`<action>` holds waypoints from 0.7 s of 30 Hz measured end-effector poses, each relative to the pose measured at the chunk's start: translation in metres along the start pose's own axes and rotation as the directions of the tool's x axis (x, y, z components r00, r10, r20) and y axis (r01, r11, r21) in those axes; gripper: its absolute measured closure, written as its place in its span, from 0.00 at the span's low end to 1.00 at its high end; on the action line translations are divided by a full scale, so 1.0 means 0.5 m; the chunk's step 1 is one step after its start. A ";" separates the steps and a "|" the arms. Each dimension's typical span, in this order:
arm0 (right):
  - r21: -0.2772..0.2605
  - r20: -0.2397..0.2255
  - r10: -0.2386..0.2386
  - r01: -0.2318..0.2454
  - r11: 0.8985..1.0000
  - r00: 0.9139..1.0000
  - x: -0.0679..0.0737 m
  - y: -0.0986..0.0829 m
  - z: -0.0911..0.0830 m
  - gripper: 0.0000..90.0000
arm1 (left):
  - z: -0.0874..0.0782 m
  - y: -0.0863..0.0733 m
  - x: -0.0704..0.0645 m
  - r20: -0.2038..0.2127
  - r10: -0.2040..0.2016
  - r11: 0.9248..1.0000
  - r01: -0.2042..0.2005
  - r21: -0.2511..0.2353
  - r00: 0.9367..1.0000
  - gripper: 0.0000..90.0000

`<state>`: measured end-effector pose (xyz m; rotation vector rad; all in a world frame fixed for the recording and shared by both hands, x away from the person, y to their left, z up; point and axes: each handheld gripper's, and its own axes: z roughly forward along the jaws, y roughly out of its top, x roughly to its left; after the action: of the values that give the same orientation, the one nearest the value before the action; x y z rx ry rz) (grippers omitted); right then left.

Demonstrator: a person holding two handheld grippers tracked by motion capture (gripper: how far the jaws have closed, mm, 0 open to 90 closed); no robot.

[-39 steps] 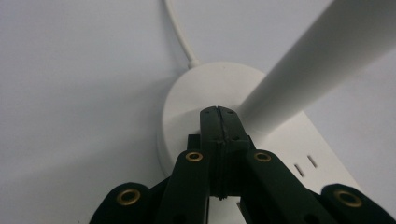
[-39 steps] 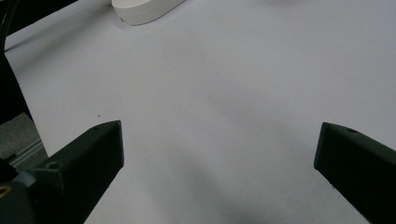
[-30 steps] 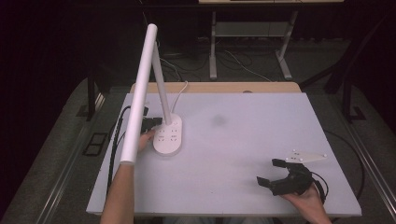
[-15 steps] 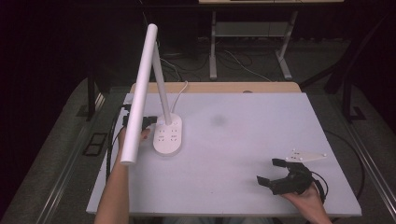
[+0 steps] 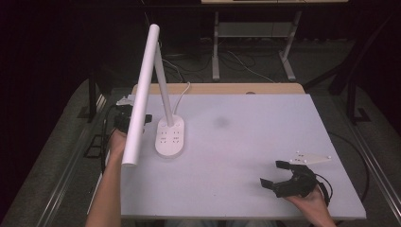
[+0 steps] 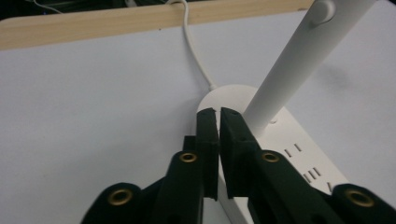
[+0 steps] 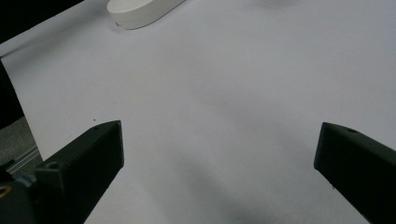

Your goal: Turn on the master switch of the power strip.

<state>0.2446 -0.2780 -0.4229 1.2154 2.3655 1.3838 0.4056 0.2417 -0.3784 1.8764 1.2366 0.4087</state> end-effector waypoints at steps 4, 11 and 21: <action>0.000 -0.001 0.003 -0.003 1.000 1.000 0.000 0.000 0.000 0.01 | -0.023 -0.004 -0.001 0.019 -0.010 1.000 0.011 -0.022 1.000 0.88; -0.002 -0.005 0.000 0.000 1.000 1.000 0.001 0.002 0.001 0.01 | -0.060 -0.018 0.003 0.125 -0.078 0.993 0.088 -0.074 0.989 0.58; -0.009 -0.006 -0.007 0.007 1.000 1.000 0.002 0.003 0.000 0.01 | -0.092 -0.050 -0.015 0.194 -0.052 0.990 0.076 -0.115 0.980 0.20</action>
<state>0.2449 -0.2771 -0.4216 1.2014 2.3621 1.3963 0.3570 0.2608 -0.3689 1.7237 1.1151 0.2571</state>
